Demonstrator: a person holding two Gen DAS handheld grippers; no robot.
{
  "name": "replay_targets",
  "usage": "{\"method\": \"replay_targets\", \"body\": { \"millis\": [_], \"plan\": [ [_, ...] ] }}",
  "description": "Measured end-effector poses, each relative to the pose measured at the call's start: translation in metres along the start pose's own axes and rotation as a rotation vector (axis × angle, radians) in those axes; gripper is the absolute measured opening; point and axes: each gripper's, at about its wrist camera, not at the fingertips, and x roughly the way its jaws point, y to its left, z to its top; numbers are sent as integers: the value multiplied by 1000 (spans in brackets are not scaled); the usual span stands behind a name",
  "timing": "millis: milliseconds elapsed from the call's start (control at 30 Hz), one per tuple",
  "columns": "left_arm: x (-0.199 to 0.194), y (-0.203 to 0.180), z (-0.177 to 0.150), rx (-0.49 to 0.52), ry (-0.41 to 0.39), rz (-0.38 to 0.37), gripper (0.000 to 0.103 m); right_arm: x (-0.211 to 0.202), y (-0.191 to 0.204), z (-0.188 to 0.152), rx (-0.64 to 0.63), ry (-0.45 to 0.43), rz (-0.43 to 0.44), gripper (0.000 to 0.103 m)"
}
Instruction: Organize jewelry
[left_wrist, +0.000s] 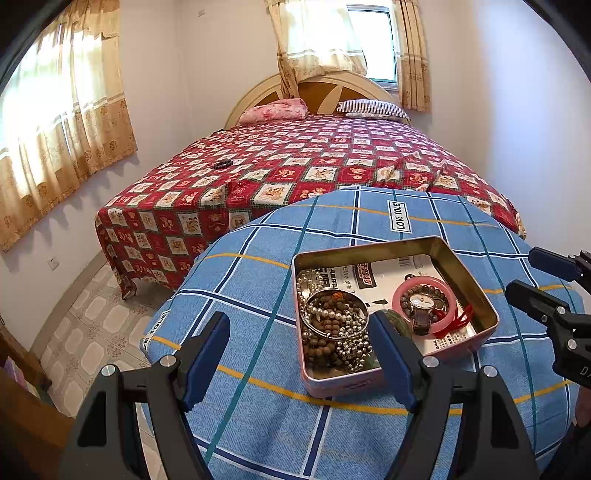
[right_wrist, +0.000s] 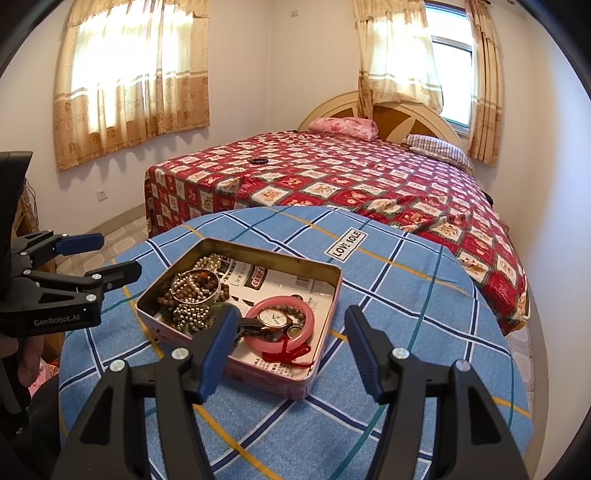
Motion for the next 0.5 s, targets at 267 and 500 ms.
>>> {"method": "replay_targets", "body": {
  "millis": [267, 500],
  "plan": [
    [-1, 2, 2, -7, 0, -1, 78, -1, -3, 1, 5, -12, -5, 66],
    [-2, 1, 1, -8, -5, 2, 78, -2, -3, 1, 6, -13, -5, 68]
  ]
}}
